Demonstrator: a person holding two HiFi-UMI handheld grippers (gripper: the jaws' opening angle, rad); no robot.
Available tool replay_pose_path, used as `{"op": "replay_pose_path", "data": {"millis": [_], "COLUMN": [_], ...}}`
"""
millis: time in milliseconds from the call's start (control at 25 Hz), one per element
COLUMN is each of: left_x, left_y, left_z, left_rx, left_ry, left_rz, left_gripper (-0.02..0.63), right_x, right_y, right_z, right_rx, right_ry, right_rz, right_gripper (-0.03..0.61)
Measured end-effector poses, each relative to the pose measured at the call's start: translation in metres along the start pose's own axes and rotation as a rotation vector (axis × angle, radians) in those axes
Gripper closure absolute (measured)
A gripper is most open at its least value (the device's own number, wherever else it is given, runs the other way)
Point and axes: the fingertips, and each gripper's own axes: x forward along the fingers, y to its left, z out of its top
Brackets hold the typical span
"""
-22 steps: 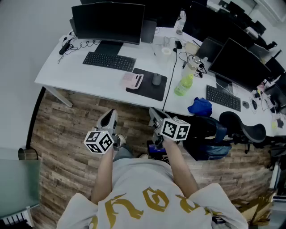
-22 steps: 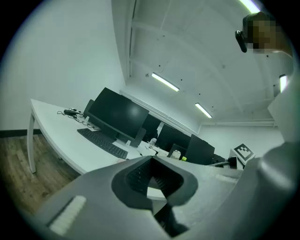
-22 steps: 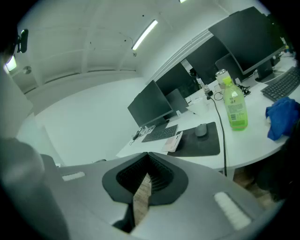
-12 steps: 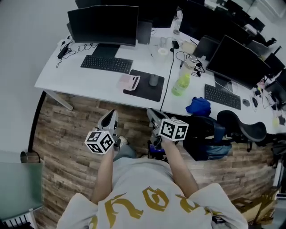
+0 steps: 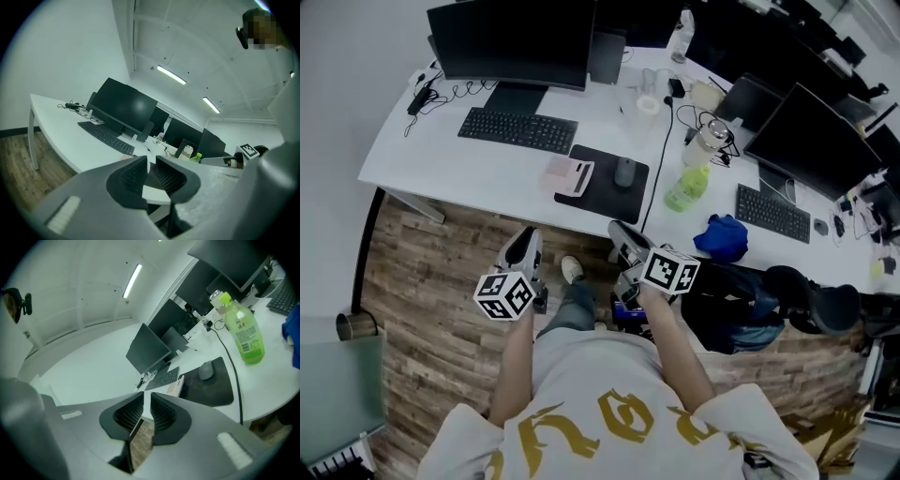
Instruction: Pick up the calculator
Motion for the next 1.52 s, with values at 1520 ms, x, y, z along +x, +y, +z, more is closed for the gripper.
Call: {"op": "replay_pose_path", "data": {"millis": [1520], "left_x": [0.194], "left_y": [0.135], "left_z": [-0.035], "left_rx": [-0.143], "left_ry": [0.291], "left_rz": [0.043], "left_gripper": [0.555], "right_x": [0.232], "right_y": [-0.153], "right_z": [0.006], "right_rx": [0.275], "right_ry": [0.355], "right_rz": [-0.209], "right_gripper": [0.445]}}
